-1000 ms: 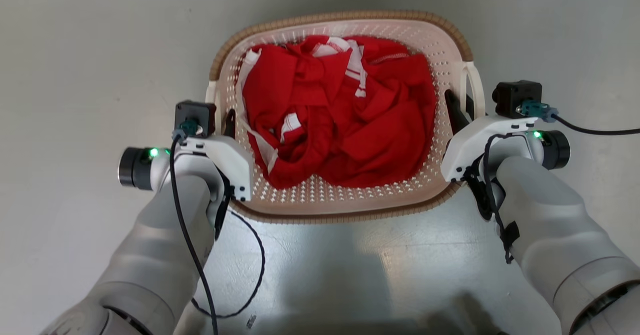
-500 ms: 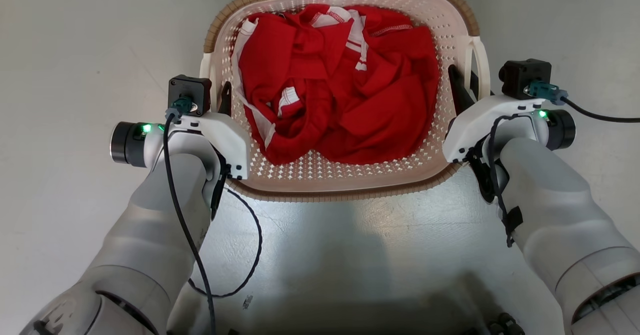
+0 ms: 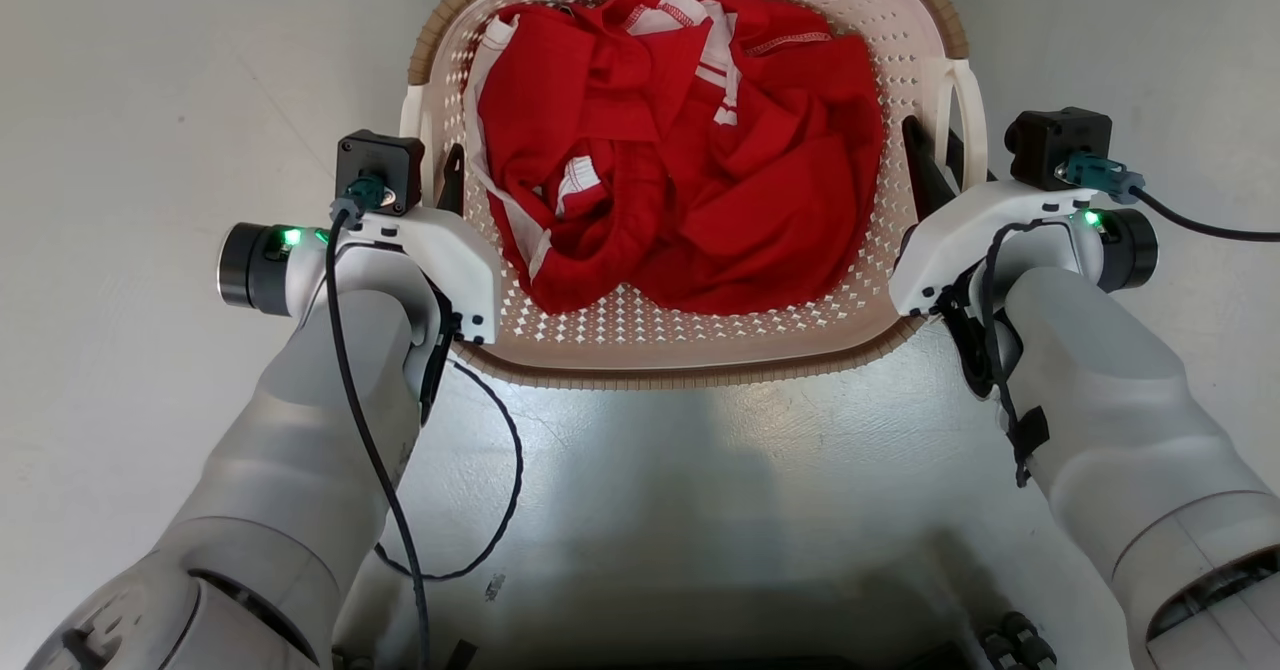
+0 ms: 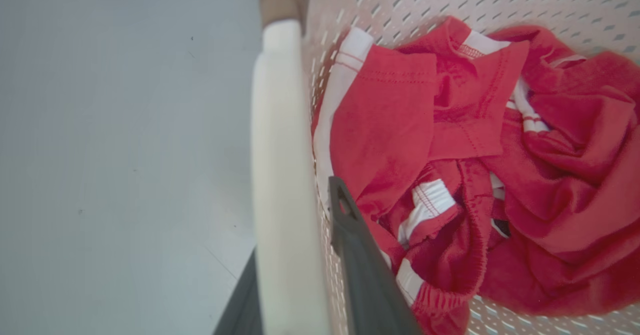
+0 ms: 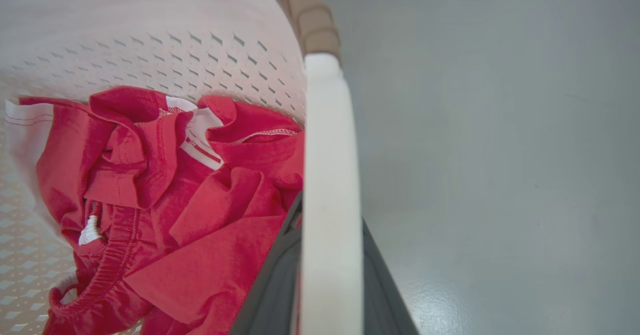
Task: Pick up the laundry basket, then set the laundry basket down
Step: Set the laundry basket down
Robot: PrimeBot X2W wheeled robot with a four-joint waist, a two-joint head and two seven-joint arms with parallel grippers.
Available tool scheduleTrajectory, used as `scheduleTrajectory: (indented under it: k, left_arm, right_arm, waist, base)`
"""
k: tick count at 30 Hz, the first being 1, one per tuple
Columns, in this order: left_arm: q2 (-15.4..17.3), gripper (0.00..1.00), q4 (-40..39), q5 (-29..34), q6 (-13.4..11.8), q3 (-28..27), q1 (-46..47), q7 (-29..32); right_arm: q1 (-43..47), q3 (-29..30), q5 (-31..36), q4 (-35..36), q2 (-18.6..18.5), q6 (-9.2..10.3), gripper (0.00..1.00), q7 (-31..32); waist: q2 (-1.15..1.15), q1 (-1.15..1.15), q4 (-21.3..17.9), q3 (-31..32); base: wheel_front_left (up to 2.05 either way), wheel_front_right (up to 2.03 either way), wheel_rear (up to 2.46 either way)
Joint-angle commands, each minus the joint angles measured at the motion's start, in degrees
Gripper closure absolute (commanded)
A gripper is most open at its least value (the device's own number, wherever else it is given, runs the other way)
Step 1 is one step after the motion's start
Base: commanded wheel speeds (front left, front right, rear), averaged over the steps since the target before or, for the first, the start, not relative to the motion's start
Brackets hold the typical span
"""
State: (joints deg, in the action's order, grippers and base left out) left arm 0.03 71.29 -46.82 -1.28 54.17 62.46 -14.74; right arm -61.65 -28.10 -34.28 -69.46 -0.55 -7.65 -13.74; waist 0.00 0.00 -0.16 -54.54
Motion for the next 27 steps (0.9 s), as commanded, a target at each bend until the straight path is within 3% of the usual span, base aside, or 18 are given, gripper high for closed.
scheduleTrajectory:
  k: [1, 7, 8, 9, 10, 11, 20, 27]
  left_arm:
    - [4.77, 1.00, 2.10, 1.28, -0.43, 0.23, -0.72, -0.24]
    - [4.49, 0.98, 2.23, 1.44, -0.15, 0.74, -0.61, -0.16]
    - [4.45, 0.66, 2.26, 1.42, -0.04, 0.82, -0.60, -0.06]
    - [4.41, 0.24, 2.28, 1.36, 0.08, 0.85, -0.59, 0.04]
    - [4.37, 0.00, 2.31, 1.28, 0.26, 0.89, -0.60, 0.31]
    - [4.34, 0.00, 2.33, 1.19, 0.41, 0.90, -0.56, 0.40]
    - [3.92, 0.00, 2.35, 0.78, 2.01, 1.10, -0.39, 0.17]
    - [3.40, 0.00, 1.49, 0.11, 4.46, 1.03, -0.51, -0.05]
  right_arm:
    - [1.63, 0.29, 0.87, 0.07, -2.32, 0.16, 1.00, -1.26]
    - [2.02, 0.68, 1.61, -0.16, -2.32, 0.16, 1.00, -1.26]
    - [2.05, 0.64, 1.61, -0.25, -2.32, 0.16, 0.72, -1.26]
    - [2.01, 0.60, 1.74, -0.27, -2.32, 0.16, 0.50, -1.26]
    - [2.01, 0.52, 1.88, -0.27, -2.32, 0.16, 0.09, -1.26]
    - [2.06, 0.51, 1.86, -0.23, -2.32, 0.16, 0.00, -1.26]
    - [2.47, -0.97, 1.23, 1.06, -2.32, 0.16, 0.00, -1.26]
    - [3.34, -5.44, -1.53, 2.87, -2.32, 0.16, 0.00, -1.09]
  waist:
    - [0.00, 0.00, 0.12, -0.12]
    - [0.00, 0.00, 0.42, -0.36]
    - [0.00, 0.00, 0.46, -0.39]
    - [0.00, 0.00, 0.47, -0.43]
    - [0.00, 0.00, 0.49, -0.46]
    - [0.00, 0.00, 0.52, -0.51]
    - [0.00, 0.00, 0.85, -0.42]
    - [0.00, 0.00, 1.10, -0.10]
  base:
    - [0.00, 0.00, 0.00]
    - [0.00, 0.00, 0.00]
    - [0.00, 0.00, 0.00]
    - [0.00, 0.00, 0.00]
    - [0.00, 0.00, 0.00]
    - [0.00, 0.00, 0.00]
    - [0.00, 0.00, 0.00]
    - [0.00, 0.00, 0.00]
